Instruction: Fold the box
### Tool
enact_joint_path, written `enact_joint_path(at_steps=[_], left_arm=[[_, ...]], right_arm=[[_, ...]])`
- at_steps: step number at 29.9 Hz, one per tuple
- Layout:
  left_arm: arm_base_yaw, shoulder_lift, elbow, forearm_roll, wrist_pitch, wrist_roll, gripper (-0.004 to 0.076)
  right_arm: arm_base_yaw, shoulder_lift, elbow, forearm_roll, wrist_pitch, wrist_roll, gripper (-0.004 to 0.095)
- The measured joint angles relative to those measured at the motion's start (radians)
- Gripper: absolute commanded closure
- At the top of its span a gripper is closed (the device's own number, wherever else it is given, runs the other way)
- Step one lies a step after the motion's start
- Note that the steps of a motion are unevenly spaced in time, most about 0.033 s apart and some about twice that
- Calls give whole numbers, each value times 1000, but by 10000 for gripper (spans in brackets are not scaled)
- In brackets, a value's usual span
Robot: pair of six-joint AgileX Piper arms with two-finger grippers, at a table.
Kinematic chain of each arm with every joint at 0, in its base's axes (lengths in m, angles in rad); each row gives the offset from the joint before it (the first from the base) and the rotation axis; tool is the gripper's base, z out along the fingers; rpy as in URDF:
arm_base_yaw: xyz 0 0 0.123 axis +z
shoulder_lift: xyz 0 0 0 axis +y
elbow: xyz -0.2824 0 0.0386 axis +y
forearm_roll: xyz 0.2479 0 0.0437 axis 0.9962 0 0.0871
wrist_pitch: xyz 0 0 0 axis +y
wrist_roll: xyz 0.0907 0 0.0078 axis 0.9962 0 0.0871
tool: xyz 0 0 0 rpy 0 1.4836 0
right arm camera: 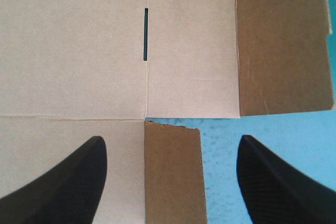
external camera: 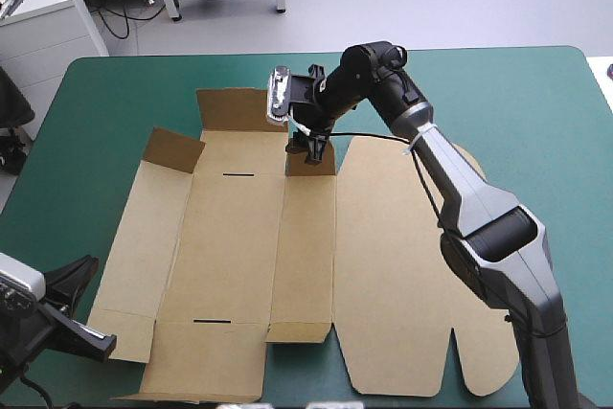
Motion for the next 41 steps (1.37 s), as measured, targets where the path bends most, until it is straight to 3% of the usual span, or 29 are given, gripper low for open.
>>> enact_joint_path(at_steps=[7, 14, 18, 23, 29, 41], left_arm=[[0, 0, 0, 0, 0, 0, 734], [0, 0, 0, 6, 0, 0, 734], [0, 0, 0, 8, 0, -5, 734], [0, 0, 0, 31, 3, -81, 734], [0, 23, 0, 53, 8, -95, 734], [0, 237, -90, 134, 20, -101, 734]], right_arm=[[1, -63, 2, -92, 0, 218, 588], [-20, -164, 2, -307, 2, 649, 931], [-67, -206, 2, -357, 2, 837, 928], [-117, -262, 2, -357, 2, 931, 928], [-127, -356, 94, -386, 2, 955, 928], [-129, -626, 544, -494, 3, 959, 928]])
